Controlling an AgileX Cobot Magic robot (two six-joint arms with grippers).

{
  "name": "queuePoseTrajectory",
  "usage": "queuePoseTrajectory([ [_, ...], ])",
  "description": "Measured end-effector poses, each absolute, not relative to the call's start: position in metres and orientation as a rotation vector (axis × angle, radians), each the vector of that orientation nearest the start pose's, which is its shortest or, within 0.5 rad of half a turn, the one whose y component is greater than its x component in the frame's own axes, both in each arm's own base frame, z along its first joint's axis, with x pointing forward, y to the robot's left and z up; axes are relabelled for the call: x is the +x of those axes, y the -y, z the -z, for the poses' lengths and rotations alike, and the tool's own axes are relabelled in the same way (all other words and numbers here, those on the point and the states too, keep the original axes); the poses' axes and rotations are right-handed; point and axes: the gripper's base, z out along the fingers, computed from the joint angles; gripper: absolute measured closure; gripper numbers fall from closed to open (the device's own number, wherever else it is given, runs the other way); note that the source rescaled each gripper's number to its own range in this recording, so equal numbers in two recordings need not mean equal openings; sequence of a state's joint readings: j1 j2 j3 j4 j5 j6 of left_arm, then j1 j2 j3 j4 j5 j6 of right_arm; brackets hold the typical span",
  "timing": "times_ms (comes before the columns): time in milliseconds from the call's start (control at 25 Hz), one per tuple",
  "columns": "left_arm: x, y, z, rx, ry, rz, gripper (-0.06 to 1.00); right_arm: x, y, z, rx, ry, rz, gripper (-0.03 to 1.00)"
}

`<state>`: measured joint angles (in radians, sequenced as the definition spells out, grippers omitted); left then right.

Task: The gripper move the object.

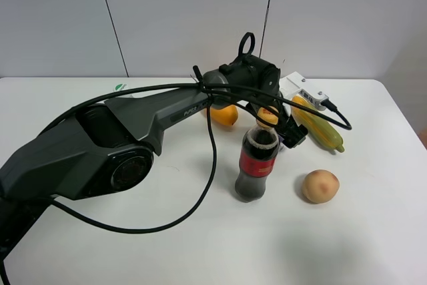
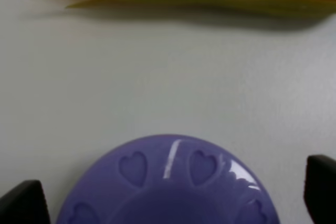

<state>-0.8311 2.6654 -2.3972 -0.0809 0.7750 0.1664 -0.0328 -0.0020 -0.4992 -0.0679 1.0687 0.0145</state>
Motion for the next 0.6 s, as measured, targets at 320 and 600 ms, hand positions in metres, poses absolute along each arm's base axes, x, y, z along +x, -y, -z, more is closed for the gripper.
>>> queuePoseTrajectory([
  [320, 0.377, 0.42, -0.187, 1.145, -2.21, 0.378, -0.03, -0.006, 0.005, -0.277, 0.052, -2.05, 0.093, -0.03],
  [600, 0.378, 0.38, -0.294, 1.062, -2.085, 0.318, -0.03, -0.006, 0.005, -0.277, 0.052, -2.05, 0.093, -0.03],
])
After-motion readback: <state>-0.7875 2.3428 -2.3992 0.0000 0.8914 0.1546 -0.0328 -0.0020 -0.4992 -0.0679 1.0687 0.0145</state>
